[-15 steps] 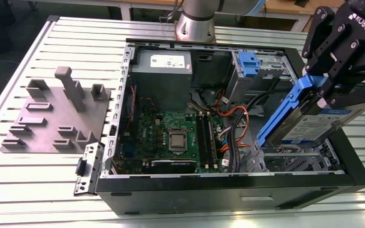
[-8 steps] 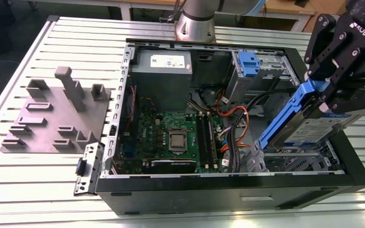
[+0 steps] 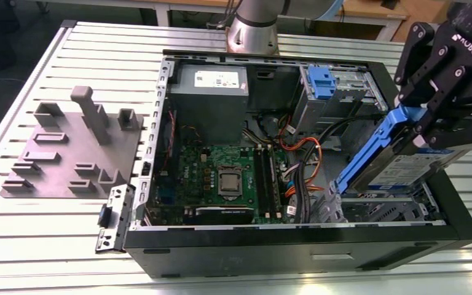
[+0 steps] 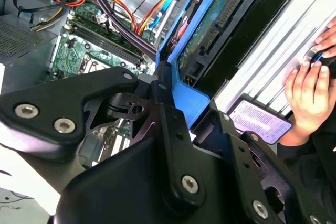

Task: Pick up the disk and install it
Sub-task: 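Insert the disk into the insertion slot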

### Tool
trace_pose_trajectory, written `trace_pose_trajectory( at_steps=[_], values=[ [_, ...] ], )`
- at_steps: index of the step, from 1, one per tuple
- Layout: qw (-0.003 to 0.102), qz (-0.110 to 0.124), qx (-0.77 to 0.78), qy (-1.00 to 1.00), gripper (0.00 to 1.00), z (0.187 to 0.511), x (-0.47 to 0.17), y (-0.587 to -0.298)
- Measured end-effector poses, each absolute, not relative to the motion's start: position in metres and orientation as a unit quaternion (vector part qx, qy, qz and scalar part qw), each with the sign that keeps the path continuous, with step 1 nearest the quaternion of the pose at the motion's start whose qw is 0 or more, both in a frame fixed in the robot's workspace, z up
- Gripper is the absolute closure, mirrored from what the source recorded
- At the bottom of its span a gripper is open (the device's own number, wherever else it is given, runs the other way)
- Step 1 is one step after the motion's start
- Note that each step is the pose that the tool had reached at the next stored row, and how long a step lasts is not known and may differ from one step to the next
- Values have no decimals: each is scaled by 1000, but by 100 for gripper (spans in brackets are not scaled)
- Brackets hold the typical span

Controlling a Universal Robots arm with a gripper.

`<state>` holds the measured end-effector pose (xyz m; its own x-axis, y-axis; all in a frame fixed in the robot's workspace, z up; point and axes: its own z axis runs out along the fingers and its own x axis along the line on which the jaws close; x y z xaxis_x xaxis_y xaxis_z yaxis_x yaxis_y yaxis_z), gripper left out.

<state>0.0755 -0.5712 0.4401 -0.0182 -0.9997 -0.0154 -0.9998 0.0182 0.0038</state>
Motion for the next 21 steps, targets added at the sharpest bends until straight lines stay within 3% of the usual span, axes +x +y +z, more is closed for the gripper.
trace_pose_trajectory(
  at_steps=[21],
  values=[
    [4, 7, -701, 713, 63, 428, 76, -571]
  ],
)
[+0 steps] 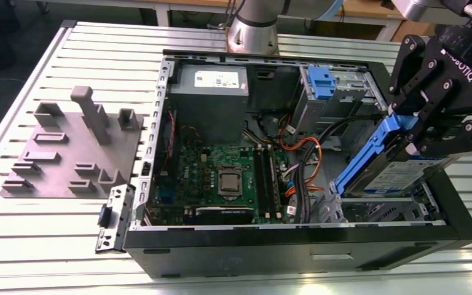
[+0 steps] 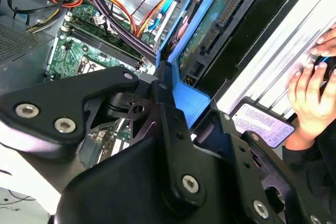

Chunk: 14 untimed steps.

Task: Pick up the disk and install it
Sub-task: 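Insert the disk into the insertion slot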

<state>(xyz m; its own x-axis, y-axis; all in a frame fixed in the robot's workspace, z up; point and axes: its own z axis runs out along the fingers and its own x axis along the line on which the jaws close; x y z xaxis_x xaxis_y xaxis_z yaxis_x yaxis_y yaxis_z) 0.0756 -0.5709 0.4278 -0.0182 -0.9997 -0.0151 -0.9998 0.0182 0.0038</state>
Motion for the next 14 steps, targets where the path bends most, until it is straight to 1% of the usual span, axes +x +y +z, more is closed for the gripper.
trace_pose_trajectory(
  at_steps=[6, 8, 9, 14],
  values=[
    [4, 7, -701, 713, 63, 428, 76, -571],
    [4, 7, -701, 713, 62, 428, 76, -571],
    [4, 7, -701, 713, 56, 428, 76, -571],
    [4, 7, -701, 713, 56, 426, 76, -571]
  ],
)
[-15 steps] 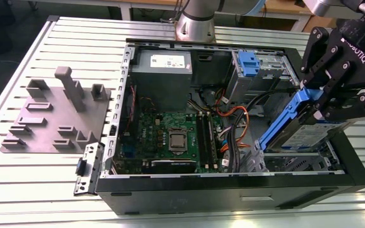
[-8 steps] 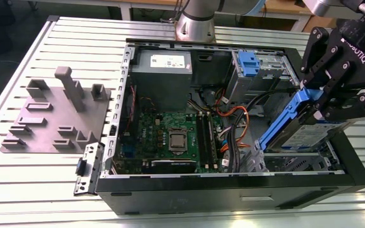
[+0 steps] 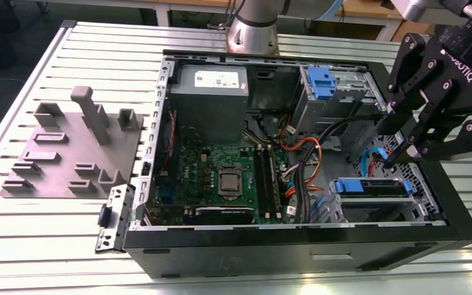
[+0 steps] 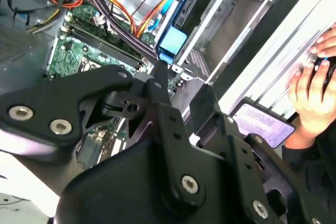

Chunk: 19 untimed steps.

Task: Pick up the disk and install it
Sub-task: 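Insert the disk into the insertion slot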

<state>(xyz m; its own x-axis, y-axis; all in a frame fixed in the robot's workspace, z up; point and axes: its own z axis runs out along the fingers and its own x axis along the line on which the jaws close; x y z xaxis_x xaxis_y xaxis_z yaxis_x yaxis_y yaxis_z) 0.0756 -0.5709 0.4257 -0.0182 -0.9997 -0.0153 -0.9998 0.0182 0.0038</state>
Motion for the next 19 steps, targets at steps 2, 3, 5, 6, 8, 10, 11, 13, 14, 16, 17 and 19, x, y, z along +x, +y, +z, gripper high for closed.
trace_pose_trajectory(
  at_steps=[2, 3, 5, 6, 8, 10, 11, 13, 14, 16, 17, 19],
  values=[
    [4, 7, -701, 713, 56, 421, 76, -571],
    [4, 7, -701, 713, 56, 419, 76, -571],
    [4, 7, -701, 713, 56, 415, 76, -571],
    [4, 7, -701, 713, 56, 414, 76, -571],
    [4, 7, -701, 713, 57, 410, 76, -571],
    [4, 7, -701, 714, 69, 406, 76, -571],
    [4, 7, -701, 713, 69, 405, 76, -571],
    [4, 7, -701, 713, 81, 401, 76, -571],
    [4, 7, -701, 713, 81, 399, 76, -571],
    [4, 7, -701, 713, 89, 395, 76, -571],
    [4, 7, -701, 713, 89, 394, 76, -571],
    [4, 7, -701, 713, 89, 390, 76, -571]
  ],
)
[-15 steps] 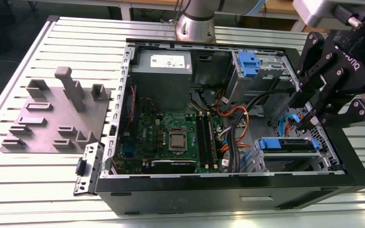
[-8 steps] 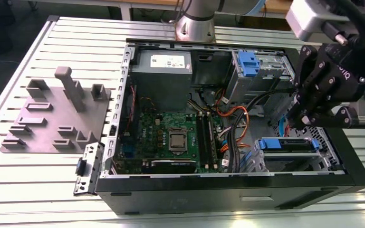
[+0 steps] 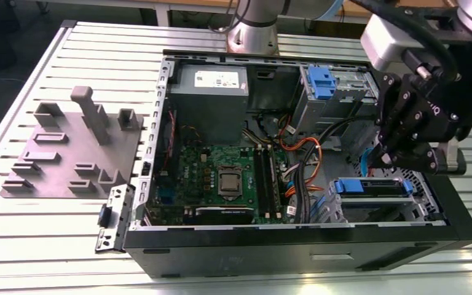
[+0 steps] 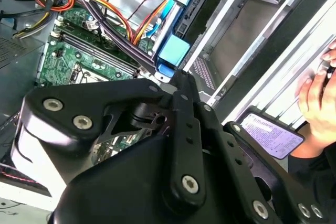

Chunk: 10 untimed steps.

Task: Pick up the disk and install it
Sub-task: 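Insert the disk into the insertion slot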

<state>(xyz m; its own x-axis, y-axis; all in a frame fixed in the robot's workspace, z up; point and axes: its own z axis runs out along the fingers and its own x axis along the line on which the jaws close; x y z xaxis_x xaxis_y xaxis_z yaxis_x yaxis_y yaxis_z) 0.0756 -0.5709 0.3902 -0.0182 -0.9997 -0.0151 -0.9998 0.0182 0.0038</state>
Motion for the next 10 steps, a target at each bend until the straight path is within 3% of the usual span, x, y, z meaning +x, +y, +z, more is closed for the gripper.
trace_pose_trajectory(
  at_steps=[10],
  values=[
    [4, 7, -701, 713, 89, 383, 76, -571]
  ],
)
